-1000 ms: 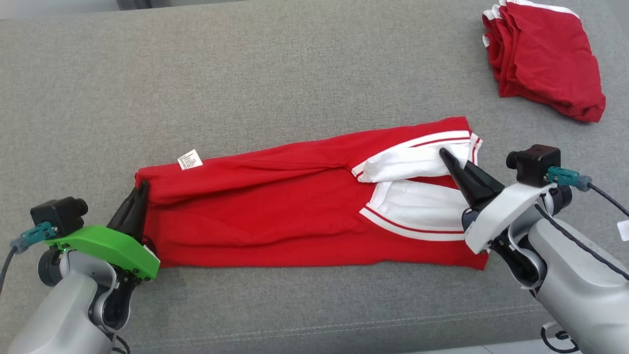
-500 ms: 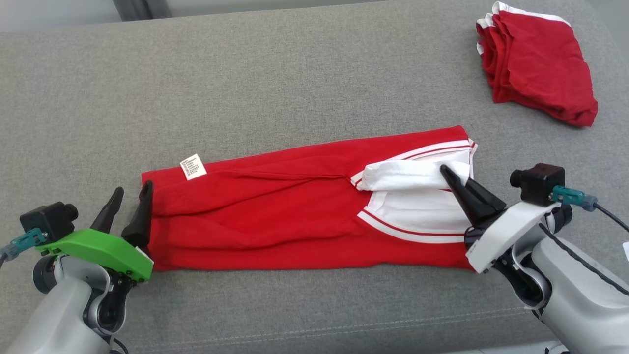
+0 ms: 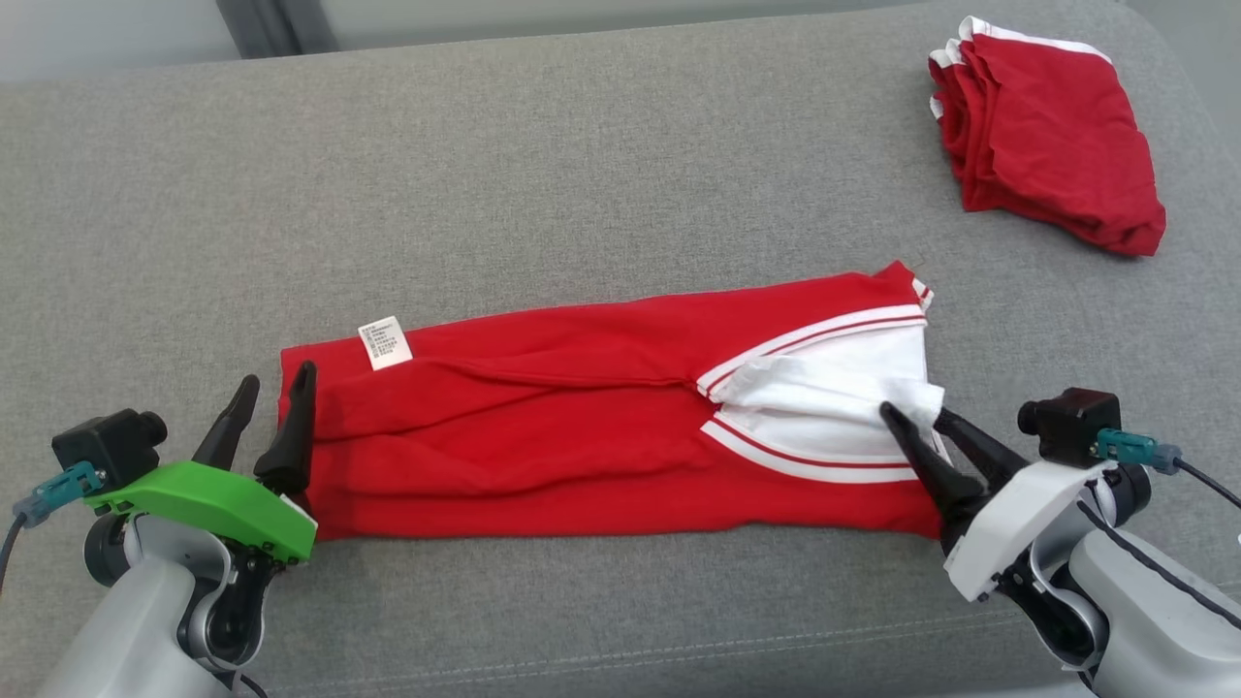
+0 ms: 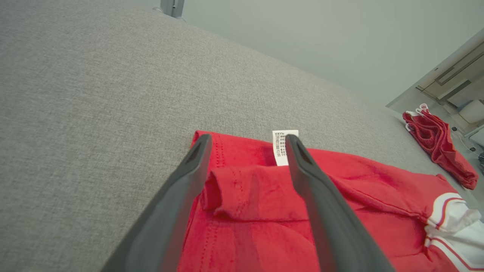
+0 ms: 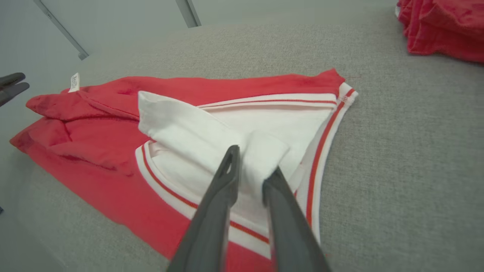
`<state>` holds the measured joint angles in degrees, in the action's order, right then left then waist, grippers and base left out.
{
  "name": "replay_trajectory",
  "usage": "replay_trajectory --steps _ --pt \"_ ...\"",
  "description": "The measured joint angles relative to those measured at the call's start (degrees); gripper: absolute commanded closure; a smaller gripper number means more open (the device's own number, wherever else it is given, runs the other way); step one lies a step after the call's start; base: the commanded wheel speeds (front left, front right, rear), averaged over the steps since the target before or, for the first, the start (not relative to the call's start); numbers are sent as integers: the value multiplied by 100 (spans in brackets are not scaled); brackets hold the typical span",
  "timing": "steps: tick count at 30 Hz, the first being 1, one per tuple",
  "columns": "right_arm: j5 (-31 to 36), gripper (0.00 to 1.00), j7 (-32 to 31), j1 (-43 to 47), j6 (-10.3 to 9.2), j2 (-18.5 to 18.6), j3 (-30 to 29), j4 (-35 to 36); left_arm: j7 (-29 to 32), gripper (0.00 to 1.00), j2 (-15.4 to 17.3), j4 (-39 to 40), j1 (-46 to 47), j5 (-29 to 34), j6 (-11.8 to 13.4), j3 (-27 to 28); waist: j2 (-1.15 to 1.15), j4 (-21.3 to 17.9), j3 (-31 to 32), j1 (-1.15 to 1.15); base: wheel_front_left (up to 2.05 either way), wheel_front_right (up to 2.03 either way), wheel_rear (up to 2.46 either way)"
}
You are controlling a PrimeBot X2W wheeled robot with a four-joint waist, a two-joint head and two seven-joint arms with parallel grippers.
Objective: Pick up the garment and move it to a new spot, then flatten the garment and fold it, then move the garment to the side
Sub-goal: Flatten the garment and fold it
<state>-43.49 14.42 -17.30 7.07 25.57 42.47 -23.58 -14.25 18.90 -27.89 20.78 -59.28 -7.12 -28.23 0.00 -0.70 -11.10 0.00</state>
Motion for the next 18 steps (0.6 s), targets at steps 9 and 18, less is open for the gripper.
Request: replay_trajectory --steps 9,18 --pt "76 0 0 182 0 63 -348 35 0 0 -8 69 -91 85 0 219 0 12 70 0 0 0 0" --pt "4 0 1 300 0 -292 -1274 357 0 0 -135 169 -289 204 0 521 0 -20 163 0 0 0 0"
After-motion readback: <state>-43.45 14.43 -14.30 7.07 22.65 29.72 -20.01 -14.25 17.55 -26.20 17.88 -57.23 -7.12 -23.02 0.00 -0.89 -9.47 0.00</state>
